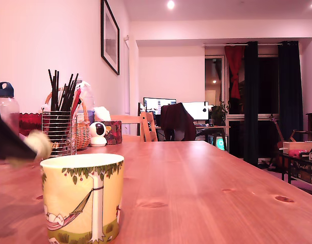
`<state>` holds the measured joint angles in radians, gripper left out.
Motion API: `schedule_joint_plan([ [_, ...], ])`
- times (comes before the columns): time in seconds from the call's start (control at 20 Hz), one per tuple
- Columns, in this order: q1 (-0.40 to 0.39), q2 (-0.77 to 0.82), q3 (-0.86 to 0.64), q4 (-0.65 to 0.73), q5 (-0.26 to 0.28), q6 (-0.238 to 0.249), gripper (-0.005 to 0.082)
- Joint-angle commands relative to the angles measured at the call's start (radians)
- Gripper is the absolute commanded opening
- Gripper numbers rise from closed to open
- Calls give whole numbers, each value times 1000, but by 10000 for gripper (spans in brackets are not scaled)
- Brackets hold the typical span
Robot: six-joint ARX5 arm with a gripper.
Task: Pick the coffee capsule and then drop it inside the coffee cup in front of you
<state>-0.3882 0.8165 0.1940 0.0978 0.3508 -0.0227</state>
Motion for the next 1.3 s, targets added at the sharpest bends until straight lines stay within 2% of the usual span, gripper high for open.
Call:
schedule_joint_plan([
  [0.0, 2, -29, 6, -3, 24, 3, 105],
  [0.2, -8, -53, 12, -24, 91, -3, 105],
  [0.45, -56, -51, 74, -61, 86, -6, 105],
  [0.65, -92, -50, 137, -165, 59, -11, 105],
  [0.85, -132, -45, 180, -238, 59, -23, 115],
  [1.05, -203, -3, 227, -266, 59, -23, 122],
  [1.15, -240, 25, 241, -285, 43, -22, 215],
  [1.25, -271, 54, 246, -285, 12, -23, 344],
])
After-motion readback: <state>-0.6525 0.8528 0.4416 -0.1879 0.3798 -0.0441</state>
